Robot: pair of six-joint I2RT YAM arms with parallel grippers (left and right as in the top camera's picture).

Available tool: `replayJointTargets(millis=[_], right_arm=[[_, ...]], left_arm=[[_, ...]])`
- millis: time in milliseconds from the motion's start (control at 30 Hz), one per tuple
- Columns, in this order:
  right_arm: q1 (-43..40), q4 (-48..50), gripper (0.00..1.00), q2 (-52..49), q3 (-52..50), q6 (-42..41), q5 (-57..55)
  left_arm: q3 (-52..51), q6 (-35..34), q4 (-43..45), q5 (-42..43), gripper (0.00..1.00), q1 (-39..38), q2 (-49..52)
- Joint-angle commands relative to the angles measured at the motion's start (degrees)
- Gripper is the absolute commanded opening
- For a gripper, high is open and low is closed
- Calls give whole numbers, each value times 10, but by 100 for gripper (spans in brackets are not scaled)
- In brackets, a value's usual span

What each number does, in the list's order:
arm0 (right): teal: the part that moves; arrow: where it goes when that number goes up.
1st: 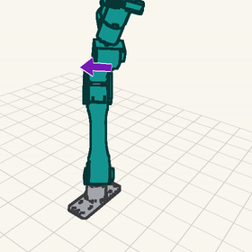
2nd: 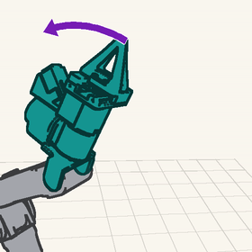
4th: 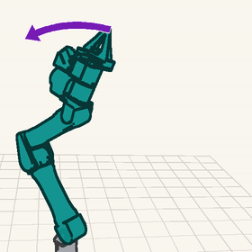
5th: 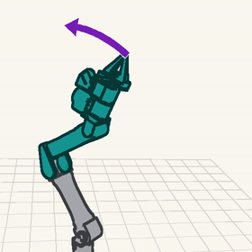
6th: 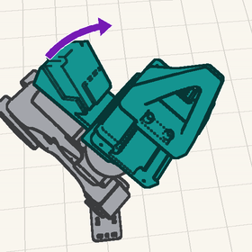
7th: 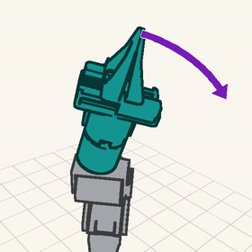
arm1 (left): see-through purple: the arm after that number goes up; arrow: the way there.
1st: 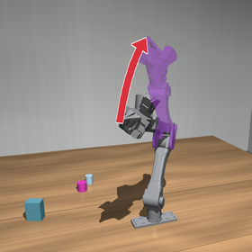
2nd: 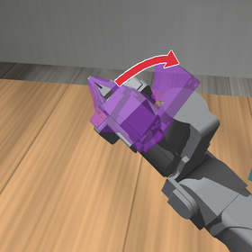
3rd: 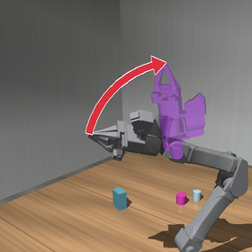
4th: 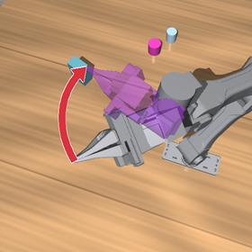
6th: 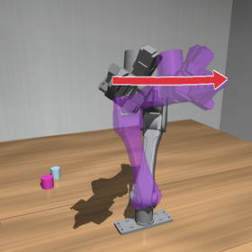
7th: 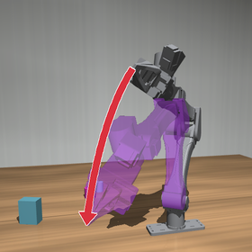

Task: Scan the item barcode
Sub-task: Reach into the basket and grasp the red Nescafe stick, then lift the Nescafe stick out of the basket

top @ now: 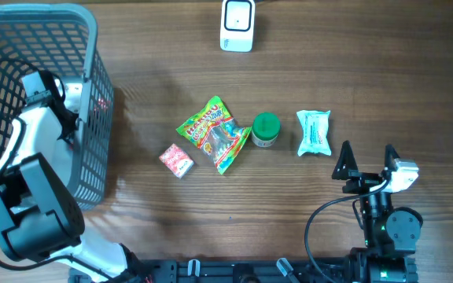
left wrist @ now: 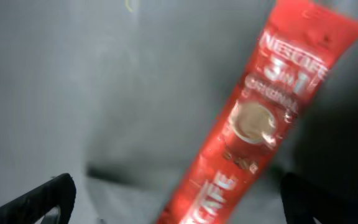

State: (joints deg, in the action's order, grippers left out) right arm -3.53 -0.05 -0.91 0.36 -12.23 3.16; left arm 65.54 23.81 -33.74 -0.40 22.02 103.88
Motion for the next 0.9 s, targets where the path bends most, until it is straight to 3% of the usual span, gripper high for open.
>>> replayJointTargets(millis=[0,133,200,233,433,700,867], right_arm=[[2,1,100,1,-1,6,-5],[2,1,100,1,-1,7,-5],[2,1,100,1,-1,6,-5],[2,1,100,1,-1,7,-5],[2,1,100,1,-1,6,-5],[2,1,100,1,-1,6,-5],[2,1,100,1,-1,6,-5]], left_arm=[[-7,32,-8,12,96,-4,49],[-7,26,9,3,64,-2,51],[-7,26,10,8,21,1,51],[-7,26,10,8,6,3,51],[9,13,-12,-8,4,10,30],[122,-197,-45,-41,4,34,-150],[125,-256,-63,1,4,32,-289]])
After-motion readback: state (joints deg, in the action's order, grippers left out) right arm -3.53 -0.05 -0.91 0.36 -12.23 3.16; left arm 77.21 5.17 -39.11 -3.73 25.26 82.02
